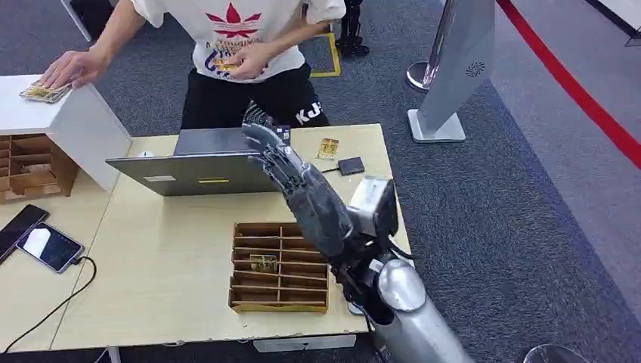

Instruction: Pass the card to the sensor for recognition and then transmit it.

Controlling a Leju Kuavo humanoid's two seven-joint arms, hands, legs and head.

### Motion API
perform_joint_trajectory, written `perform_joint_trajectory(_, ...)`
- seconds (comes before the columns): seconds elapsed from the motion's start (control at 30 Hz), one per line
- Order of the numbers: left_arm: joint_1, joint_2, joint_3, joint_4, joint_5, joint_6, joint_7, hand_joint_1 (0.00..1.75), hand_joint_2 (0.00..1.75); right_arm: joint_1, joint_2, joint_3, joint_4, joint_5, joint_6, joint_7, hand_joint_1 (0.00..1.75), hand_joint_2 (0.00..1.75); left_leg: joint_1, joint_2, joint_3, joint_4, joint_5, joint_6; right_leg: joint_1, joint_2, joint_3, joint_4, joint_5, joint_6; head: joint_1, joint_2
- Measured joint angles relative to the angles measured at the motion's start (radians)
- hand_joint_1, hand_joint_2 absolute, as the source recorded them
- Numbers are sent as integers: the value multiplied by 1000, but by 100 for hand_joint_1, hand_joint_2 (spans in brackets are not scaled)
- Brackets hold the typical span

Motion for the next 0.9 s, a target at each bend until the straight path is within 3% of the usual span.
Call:
perform_joint_trajectory(0.2,1,0,0,0,9,-1,-4,0,0,155,-86,-35,-70,-169,232,-64,0,0,0,0,0,0,0,0,0,0,0,0,0,0,0,0)
perform_joint_trajectory(0.47,1,3,0,0,29,-7,-8,0,0,328,-155,-79,-102,-242,498,-119,0,0,0,0,0,0,-1,1,0,0,0,0,-1,1,0,0)
perform_joint_trajectory(0.7,1,5,0,0,45,-11,-14,0,0,397,-168,-87,-102,-222,625,-160,0,0,0,0,0,0,-1,1,0,0,0,0,-1,1,0,0)
perform_joint_trajectory(0.9,1,5,0,0,55,-12,-15,0,0,411,-172,-84,-98,-196,680,-192,0,0,0,0,0,0,-1,1,0,0,0,0,-1,1,0,0)
